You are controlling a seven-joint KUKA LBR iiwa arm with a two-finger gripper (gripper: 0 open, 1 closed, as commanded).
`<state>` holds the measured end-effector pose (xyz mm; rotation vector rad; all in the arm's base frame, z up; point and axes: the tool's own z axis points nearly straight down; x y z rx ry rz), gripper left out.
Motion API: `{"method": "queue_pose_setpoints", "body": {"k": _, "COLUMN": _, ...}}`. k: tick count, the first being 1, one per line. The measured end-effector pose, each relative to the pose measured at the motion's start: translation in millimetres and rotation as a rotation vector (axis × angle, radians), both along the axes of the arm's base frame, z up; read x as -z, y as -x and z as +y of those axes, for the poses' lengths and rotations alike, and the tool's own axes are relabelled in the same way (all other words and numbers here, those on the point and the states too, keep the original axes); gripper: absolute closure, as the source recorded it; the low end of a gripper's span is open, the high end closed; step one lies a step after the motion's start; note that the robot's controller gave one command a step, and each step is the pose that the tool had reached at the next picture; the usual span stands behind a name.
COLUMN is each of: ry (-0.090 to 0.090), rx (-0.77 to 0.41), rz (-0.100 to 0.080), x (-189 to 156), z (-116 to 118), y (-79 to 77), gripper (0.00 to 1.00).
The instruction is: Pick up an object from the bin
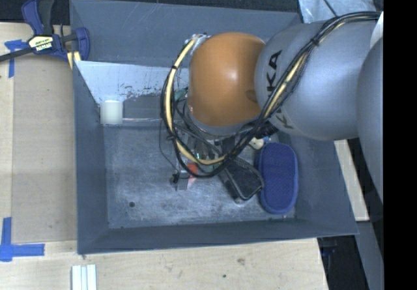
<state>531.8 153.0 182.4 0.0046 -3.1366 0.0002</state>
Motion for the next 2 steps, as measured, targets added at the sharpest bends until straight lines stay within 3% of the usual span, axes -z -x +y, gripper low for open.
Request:
{"method": "queue_pose_setpoints", "body": {"k": 1, "ry": 0.001, "rx": -0.116, "rz": 0.001, "x": 112, "z": 21, "y": 6.3, "gripper": 0.00}}
{"method": "queue_pose_setpoints", "body": {"k": 2, "ry": -0.002, "rx": -0.055, "rz": -0.015, "x": 40, "z": 14, "y": -4.3, "gripper": 0.00}}
